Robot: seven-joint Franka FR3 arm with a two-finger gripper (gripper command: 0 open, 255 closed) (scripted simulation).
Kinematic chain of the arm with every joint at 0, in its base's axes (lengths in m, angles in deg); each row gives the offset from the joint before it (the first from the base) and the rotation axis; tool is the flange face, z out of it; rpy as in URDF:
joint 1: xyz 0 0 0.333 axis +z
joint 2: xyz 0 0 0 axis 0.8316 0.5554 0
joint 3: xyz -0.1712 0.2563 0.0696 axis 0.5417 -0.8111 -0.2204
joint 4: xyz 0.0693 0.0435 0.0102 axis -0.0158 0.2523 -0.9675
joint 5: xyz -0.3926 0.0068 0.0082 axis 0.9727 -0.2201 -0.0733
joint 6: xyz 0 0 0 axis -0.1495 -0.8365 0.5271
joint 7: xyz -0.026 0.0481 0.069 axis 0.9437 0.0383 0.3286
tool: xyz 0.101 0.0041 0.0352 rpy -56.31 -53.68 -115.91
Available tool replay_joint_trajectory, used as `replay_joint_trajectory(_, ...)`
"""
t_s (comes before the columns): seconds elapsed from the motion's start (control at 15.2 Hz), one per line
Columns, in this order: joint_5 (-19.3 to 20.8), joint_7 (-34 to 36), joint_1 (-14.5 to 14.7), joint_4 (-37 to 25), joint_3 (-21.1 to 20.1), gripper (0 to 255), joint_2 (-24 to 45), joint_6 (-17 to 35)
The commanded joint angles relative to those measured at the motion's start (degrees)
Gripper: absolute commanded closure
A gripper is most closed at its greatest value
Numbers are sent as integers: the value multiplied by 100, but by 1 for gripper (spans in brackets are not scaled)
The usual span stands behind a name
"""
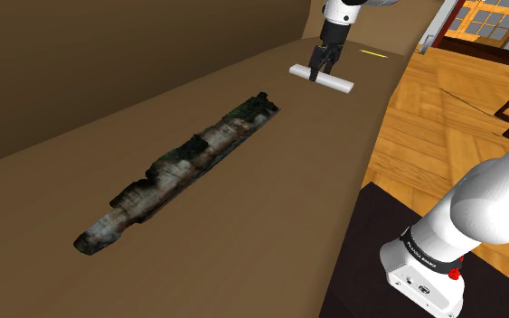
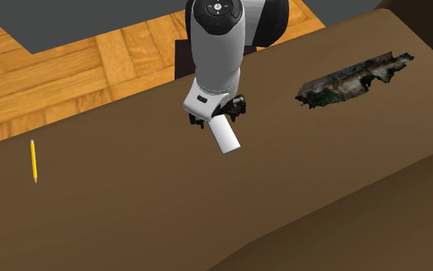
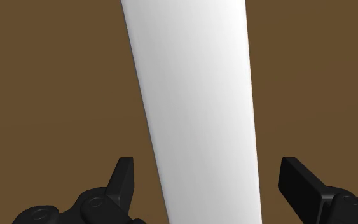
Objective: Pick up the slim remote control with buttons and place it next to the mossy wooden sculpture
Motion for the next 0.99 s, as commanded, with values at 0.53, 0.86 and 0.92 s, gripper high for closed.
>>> replay_joint_trajectory(0.53, 0, 0, 0, 0, 0, 255, 3, 4)
replay_joint_trajectory(0.86, 0, -2, -1, 6, 1, 255, 1, 9)
replay_joint_trajectory(0.92, 0, -1, -1, -67, 0, 255, -3, -68)
